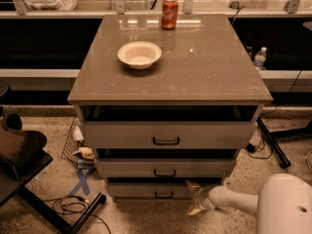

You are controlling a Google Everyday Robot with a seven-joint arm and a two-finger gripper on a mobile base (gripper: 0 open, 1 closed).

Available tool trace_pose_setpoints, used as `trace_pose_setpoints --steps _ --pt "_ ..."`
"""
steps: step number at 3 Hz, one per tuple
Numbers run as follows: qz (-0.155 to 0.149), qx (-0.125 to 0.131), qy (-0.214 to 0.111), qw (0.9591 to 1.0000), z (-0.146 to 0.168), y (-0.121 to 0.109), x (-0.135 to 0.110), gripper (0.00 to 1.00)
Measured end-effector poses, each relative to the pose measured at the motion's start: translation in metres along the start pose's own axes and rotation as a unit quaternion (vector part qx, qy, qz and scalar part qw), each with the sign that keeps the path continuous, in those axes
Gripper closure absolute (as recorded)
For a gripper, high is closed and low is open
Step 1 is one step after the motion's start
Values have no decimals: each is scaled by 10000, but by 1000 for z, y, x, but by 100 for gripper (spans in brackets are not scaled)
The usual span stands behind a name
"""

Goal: Open bottom drawer

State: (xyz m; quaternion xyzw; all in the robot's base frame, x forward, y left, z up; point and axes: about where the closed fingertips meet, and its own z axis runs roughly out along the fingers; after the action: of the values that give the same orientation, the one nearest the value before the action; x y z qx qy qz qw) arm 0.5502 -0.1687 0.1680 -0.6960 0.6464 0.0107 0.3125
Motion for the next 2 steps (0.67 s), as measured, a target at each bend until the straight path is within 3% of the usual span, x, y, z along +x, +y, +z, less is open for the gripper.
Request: trace_pose_setpoints --steps 2 --pt "0 -17 -26 10000 2 2 -3 65"
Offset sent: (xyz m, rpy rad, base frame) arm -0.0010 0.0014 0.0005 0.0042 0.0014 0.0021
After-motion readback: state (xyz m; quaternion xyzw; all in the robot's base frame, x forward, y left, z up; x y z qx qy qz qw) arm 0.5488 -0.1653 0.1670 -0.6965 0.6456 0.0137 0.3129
